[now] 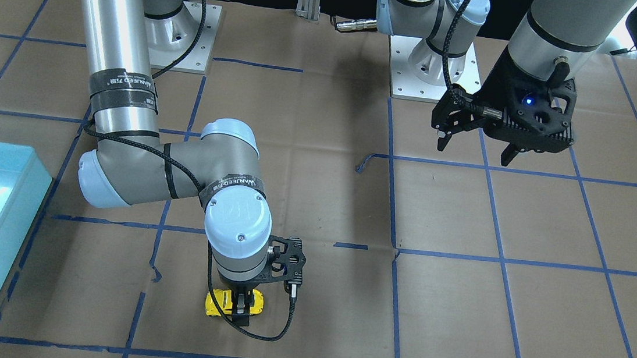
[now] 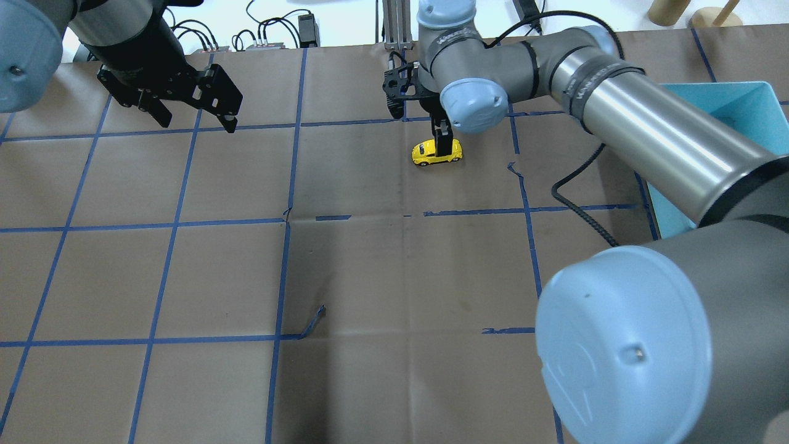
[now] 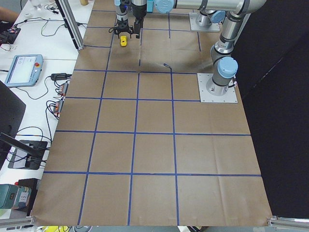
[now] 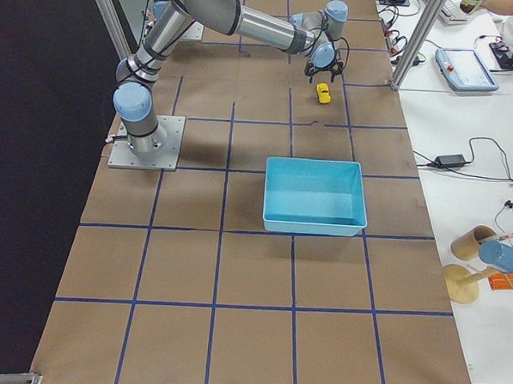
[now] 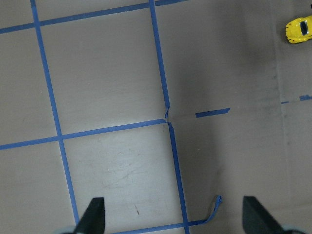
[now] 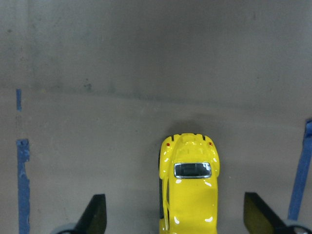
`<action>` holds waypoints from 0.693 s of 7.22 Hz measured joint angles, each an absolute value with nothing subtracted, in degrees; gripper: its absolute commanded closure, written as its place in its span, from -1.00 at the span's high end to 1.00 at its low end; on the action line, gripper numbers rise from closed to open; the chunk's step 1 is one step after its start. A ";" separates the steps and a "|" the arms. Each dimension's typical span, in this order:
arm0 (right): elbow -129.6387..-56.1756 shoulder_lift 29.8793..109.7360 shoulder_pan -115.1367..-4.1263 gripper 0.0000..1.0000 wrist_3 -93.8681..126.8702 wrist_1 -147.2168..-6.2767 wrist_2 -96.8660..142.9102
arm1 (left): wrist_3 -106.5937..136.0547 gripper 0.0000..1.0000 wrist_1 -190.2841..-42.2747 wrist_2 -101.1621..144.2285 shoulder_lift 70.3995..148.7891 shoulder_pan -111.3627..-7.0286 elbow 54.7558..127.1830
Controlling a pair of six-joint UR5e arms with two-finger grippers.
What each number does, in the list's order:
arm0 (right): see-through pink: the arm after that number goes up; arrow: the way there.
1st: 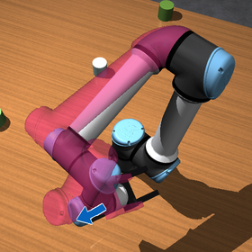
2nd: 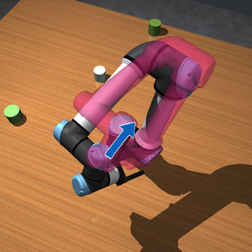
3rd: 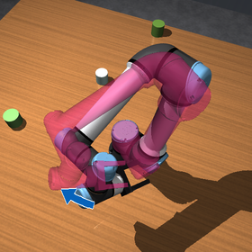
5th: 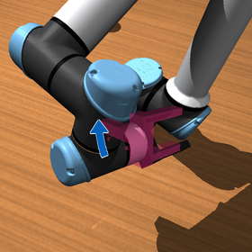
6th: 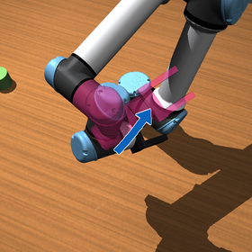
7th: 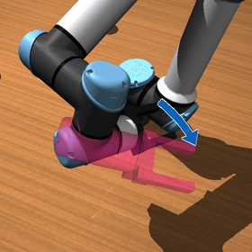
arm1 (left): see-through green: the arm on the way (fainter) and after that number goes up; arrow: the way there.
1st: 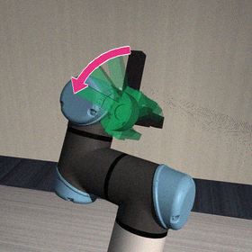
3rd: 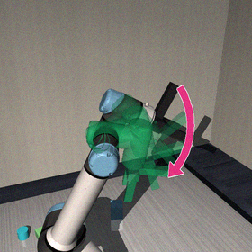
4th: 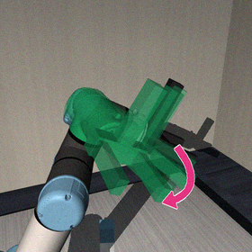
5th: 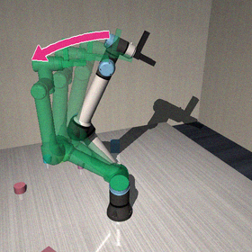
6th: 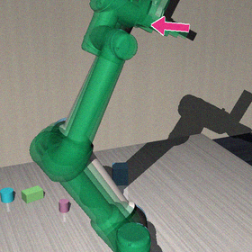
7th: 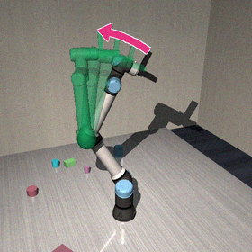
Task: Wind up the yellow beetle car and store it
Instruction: 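Lower the right gripper and close it on the car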
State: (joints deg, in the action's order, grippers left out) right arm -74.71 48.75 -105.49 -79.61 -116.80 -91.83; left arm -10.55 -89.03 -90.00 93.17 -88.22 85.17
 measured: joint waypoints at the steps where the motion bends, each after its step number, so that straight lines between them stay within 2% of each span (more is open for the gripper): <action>1: -74.71 48.59 -105.34 0.99 -78.66 -116.70 -91.66 | -10.55 0.97 -89.03 -90.00 93.17 -88.19 85.17; 4: -74.59 48.17 -104.25 0.98 -75.88 -117.19 -90.55 | -10.55 0.97 -89.03 -90.04 93.16 -88.21 85.17; 5: -74.59 47.72 -103.86 0.85 -75.61 -117.36 -90.42 | -10.55 0.97 -89.03 -90.07 93.14 -88.19 85.17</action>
